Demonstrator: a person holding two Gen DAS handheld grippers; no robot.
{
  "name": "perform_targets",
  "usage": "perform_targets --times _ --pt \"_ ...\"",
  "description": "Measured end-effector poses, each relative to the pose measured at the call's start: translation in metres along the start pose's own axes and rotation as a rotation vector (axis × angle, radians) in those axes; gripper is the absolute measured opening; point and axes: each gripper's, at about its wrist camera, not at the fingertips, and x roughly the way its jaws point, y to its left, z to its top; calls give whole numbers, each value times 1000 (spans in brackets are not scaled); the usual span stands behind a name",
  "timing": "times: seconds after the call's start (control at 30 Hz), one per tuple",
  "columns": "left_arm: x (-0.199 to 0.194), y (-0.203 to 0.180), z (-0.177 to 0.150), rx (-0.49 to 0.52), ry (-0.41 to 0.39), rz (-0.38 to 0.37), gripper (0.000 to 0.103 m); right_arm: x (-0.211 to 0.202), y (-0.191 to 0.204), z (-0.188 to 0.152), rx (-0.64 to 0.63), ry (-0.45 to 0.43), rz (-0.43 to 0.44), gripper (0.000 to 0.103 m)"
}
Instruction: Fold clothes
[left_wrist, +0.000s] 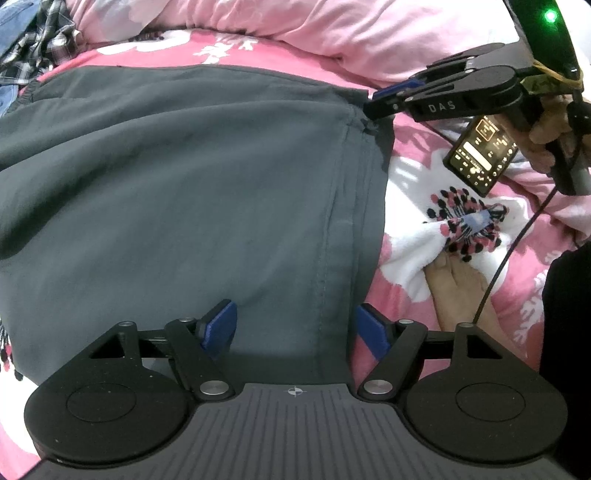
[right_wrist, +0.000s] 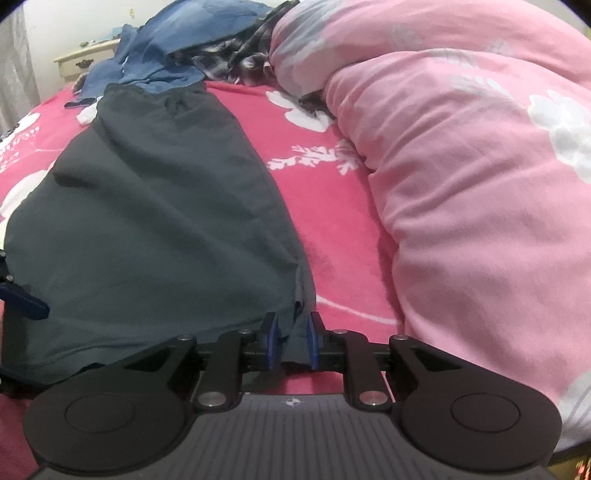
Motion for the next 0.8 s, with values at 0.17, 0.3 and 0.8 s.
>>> perform_targets --times 0.17,0.3,0.8 --pt "0 0 -1 -5 -2 -5 73 -13 -2 -6 64 -19 14 18" --pt "0 0 -1 -6 -2 -5 73 -11 -5 -11 101 7 45 31" --pt "-1 0 -2 -11 4 -15 73 57 -69 2 541 50 230 33"
